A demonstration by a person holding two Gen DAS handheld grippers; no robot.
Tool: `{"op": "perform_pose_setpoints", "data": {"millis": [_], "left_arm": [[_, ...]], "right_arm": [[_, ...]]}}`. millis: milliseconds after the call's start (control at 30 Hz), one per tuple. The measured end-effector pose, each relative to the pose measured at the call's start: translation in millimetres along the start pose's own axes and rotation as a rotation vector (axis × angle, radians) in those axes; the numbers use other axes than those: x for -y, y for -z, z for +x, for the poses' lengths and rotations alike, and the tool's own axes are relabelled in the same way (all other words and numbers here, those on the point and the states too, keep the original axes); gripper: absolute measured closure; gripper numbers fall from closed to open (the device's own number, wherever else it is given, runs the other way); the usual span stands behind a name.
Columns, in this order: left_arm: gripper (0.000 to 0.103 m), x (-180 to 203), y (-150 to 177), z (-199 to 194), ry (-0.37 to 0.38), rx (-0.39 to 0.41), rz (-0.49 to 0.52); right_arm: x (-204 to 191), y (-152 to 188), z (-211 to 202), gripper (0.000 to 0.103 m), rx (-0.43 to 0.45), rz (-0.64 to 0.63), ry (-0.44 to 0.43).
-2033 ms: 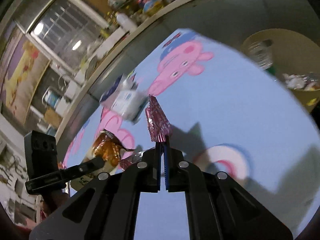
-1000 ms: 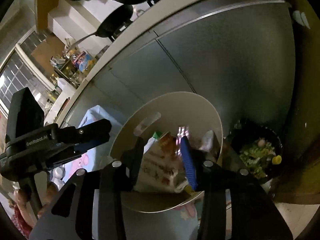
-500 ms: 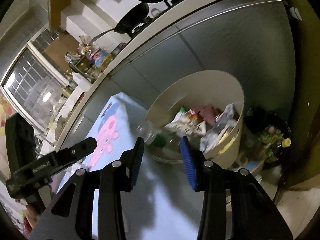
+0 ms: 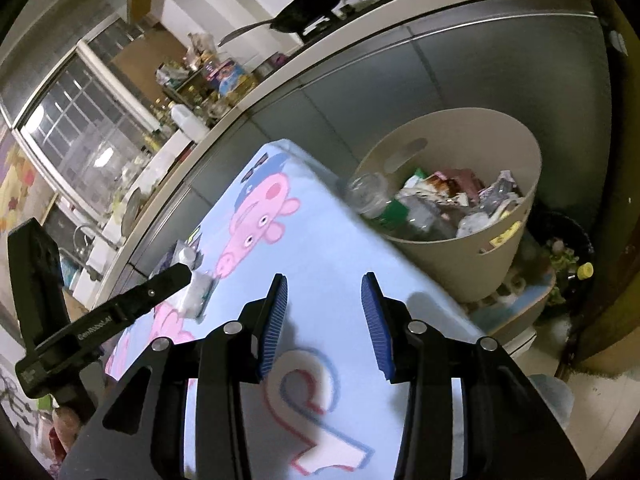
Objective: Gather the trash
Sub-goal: 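Move both open tools back toward the tissue pack and milk carton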
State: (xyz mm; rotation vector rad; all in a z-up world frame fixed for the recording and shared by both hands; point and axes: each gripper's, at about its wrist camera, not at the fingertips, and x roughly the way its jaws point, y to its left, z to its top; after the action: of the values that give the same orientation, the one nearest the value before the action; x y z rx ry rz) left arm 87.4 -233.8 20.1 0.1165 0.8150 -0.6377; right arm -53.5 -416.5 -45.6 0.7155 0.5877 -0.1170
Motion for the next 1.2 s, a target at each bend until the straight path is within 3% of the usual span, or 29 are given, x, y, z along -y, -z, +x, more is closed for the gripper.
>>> {"op": "perform_pose_setpoints", "data": {"millis": [667, 1200], "left_arm": [[0.059, -111.1, 26.9, -26.2, -0.144, 0.046, -0.145], [0.059, -174.0, 48.6, -24.0, -0.203, 0.027, -0.245]], "right_arm": [[-112.0, 15.7, 54.1, 0.060, -0.123, -0.191, -0.068], [-158.1, 46.8, 92.9, 0.060, -0.234, -0.282, -0.091]]}}
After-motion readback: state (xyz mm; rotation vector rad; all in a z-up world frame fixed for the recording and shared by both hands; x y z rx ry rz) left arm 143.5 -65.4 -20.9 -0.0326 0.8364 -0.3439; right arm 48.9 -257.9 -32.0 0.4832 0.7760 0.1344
